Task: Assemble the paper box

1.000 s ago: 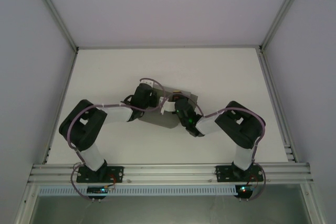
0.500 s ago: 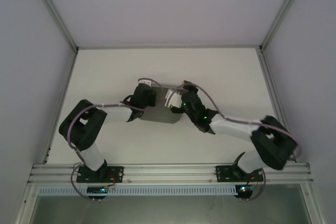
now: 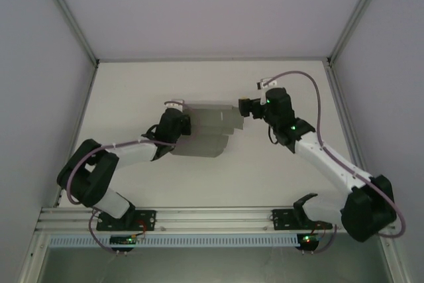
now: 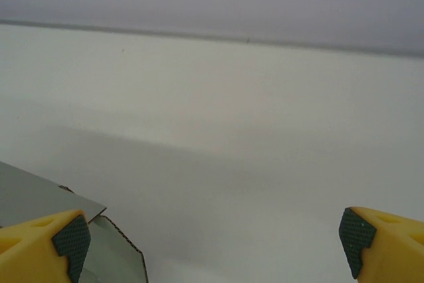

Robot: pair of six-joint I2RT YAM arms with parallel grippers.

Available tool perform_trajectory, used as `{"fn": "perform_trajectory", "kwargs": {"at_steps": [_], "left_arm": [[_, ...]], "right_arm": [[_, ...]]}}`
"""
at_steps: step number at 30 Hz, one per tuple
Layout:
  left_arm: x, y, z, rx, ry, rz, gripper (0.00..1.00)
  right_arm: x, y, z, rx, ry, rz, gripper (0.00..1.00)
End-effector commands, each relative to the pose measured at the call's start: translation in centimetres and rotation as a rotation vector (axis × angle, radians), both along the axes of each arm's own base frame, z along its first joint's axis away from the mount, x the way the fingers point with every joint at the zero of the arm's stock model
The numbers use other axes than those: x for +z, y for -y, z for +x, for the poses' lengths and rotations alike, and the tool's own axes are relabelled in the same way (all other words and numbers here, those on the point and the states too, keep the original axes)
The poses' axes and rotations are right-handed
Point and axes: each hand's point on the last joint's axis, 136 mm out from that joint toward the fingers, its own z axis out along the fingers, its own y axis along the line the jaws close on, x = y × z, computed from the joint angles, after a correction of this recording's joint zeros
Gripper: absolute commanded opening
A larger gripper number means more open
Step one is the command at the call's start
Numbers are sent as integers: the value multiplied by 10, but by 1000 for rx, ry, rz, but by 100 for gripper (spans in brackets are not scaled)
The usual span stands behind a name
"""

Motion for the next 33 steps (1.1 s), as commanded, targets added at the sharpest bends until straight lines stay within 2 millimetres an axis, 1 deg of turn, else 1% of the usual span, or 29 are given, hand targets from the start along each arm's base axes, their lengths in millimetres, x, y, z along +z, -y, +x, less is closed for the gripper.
{"fn": "perform_trajectory", "kwargs": {"at_steps": [1,3,4,7,9,12,16,19,23,26,30,31,33], "left_arm": [[17,2,0,-7,41,-47,0],[19,2,-1,-9,44,-46,0],[19,2,-2,-13,43,-44,0],[20,-2,-2,2,41,-39,0],[19,-7,-2,33,29,-30,0],[21,-7,-1,43,26,-35,0],[21,-7,0,50,20,-42,0],[22,-4,-1,37,14,-52,0],[22,1,-4,5,12,-69,0],[21,3,-6,-17,4,-62,0],[17,5,-6,-27,-19,-42,0],[16,6,-7,-34,-23,-39,0],[14,7,-8,-52,-25,-28,0]], "right_arm": [[-28,-18,0,9,-170,68,99],[-37,-27,6,30,-205,68,99],[-44,-30,6,45,-232,65,99],[-54,-45,5,102,-264,69,99],[-61,-56,-2,171,-265,47,99],[-67,-68,-12,249,-254,6,99],[-70,-89,-26,386,-219,-30,99],[-71,-105,-37,488,-207,-19,99],[-72,-112,-42,541,-194,-29,99],[-74,-118,-50,626,-188,-67,99],[-80,-120,-59,727,-176,-188,99],[-81,-119,-59,740,-174,-226,99],[-76,-113,-51,713,-147,-303,99]]}}
